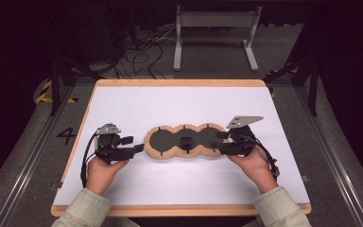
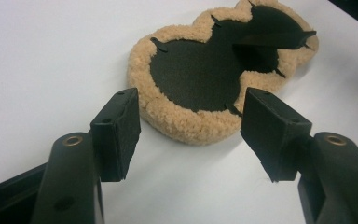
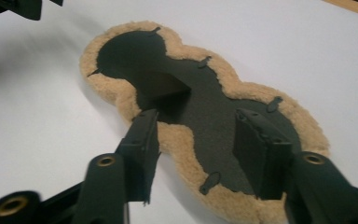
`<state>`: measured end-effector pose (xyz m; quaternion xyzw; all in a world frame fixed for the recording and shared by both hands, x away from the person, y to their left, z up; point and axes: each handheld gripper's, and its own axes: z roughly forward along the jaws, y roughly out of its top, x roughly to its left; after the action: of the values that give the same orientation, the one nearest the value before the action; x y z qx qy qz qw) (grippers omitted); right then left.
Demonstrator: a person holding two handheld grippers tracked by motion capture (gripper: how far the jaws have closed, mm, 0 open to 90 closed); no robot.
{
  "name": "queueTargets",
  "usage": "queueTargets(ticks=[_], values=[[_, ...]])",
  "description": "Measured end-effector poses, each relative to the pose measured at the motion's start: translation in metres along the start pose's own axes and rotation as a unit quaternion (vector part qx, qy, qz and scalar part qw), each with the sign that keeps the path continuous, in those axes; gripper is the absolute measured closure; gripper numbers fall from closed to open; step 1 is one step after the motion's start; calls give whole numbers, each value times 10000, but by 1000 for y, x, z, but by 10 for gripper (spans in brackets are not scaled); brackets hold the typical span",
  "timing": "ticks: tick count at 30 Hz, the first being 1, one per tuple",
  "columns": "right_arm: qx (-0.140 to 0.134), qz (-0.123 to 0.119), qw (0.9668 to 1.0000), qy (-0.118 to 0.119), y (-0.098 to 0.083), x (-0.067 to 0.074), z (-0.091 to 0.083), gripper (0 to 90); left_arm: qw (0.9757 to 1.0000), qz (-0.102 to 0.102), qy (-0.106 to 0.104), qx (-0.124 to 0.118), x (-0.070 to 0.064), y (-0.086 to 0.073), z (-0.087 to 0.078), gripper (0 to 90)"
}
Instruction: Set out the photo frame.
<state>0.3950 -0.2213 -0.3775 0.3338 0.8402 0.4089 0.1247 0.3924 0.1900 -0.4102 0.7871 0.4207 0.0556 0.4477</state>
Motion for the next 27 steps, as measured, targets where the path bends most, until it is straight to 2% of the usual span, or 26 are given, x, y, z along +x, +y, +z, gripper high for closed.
queueTargets(ticks=[7,11,16,21,27], values=[[99,223,9997,60,-3,-15,-1,319,9998,-145,23,100,5,5,7,358],[232,436,9988,68,-5,-26,0,231,9997,-209,61,108,7,9,11,349],[270,580,9979,29,-6,-36,1,194,9995,-212,101,197,8,11,19,341],[386,772,9963,41,-11,-47,7,186,9987,-356,56,366,13,11,29,309],[628,982,9932,-28,-17,-58,18,190,9976,-425,-23,544,19,7,39,274]])
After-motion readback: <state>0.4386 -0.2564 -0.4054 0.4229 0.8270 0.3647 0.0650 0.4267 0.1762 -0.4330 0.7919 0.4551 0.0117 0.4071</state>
